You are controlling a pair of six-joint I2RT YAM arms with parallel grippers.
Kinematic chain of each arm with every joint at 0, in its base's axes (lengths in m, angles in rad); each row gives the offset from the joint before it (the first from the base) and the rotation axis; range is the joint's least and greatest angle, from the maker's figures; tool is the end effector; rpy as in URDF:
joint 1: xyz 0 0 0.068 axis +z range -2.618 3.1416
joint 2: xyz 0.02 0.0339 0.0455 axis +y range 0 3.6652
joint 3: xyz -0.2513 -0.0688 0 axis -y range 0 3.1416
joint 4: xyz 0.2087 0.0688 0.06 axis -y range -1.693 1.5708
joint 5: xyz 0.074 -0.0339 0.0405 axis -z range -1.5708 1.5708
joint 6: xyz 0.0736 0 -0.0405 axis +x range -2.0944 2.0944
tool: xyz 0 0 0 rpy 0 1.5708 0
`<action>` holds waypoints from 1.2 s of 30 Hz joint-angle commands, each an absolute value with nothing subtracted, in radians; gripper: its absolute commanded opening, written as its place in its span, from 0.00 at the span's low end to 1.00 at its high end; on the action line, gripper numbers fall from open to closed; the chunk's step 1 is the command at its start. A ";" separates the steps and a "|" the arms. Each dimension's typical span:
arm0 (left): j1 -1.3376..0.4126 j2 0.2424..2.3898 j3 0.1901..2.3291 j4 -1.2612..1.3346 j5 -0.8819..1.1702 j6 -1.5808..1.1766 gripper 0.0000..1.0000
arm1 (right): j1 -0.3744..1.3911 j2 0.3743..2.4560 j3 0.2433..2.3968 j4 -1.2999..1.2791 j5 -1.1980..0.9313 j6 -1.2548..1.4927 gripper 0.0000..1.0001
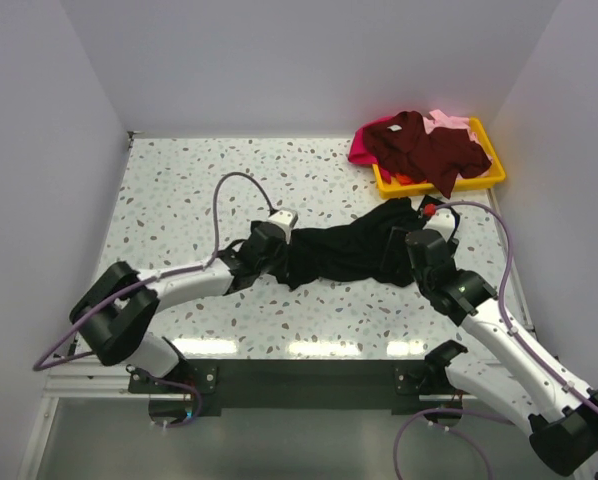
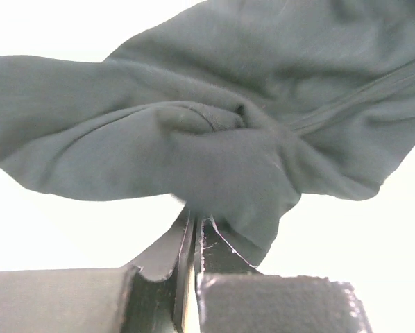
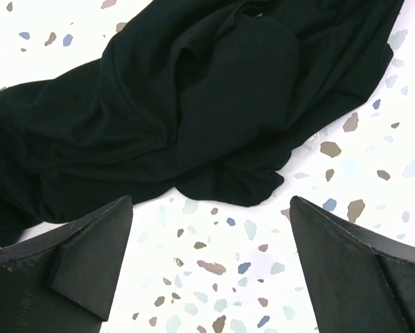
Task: Fold and stack the t-shirts
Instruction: Flatten the tshirt out
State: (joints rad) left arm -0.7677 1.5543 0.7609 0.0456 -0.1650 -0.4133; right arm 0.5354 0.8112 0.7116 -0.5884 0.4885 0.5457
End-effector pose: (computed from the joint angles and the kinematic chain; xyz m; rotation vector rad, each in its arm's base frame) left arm 0.2332 -0.2083 0.1584 0.3294 2.3182 -0.4079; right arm 0.1621 0.0560 0.2464 0.2645 2.1505 0.0634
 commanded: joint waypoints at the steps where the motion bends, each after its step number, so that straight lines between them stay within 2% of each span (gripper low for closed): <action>1: -0.762 1.387 0.793 -0.047 -0.212 -0.439 0.00 | 0.531 0.816 0.733 -0.607 0.531 0.538 0.99; 8: -0.761 1.215 0.830 -0.233 -0.274 -0.449 0.00 | 0.531 0.868 0.726 -0.586 0.555 0.548 0.99; 13: -0.758 1.086 0.946 -0.392 -0.336 -0.462 0.00 | 0.505 0.948 0.730 -0.546 0.575 0.542 0.99; 18: -0.749 1.034 1.124 -0.509 -0.367 -0.427 0.00 | 0.411 1.034 0.726 -0.454 0.483 0.517 0.99; 25: -0.726 1.008 1.218 -0.624 -0.514 -0.362 0.00 | 0.322 1.222 0.752 -0.330 0.332 0.508 0.97; 28: -0.678 0.973 1.227 -0.611 -0.557 -0.327 0.00 | 0.322 1.287 0.772 -0.299 0.282 0.503 0.79; 29: -0.661 0.968 1.229 -0.603 -0.566 -0.315 0.00 | 0.321 1.298 0.788 -0.295 0.240 0.500 0.62; 31: -0.603 0.969 1.232 -0.585 -0.563 -0.273 0.00 | 0.322 1.301 0.805 -0.281 0.198 0.497 0.39; 32: -0.580 0.976 1.236 -0.583 -0.543 -0.261 0.00 | 0.322 1.296 0.819 -0.279 0.175 0.499 0.13; 33: -0.557 0.994 1.249 -0.581 -0.526 -0.252 0.00 | 0.324 1.281 0.827 -0.282 0.166 0.500 0.04; 34: -0.511 1.003 1.255 -0.571 -0.509 -0.233 0.00 | 0.322 1.270 0.834 -0.291 0.161 0.500 0.00; 36: -0.470 1.029 1.266 -0.546 -0.470 -0.213 0.00 | 0.324 1.247 0.859 -0.298 0.161 0.489 0.00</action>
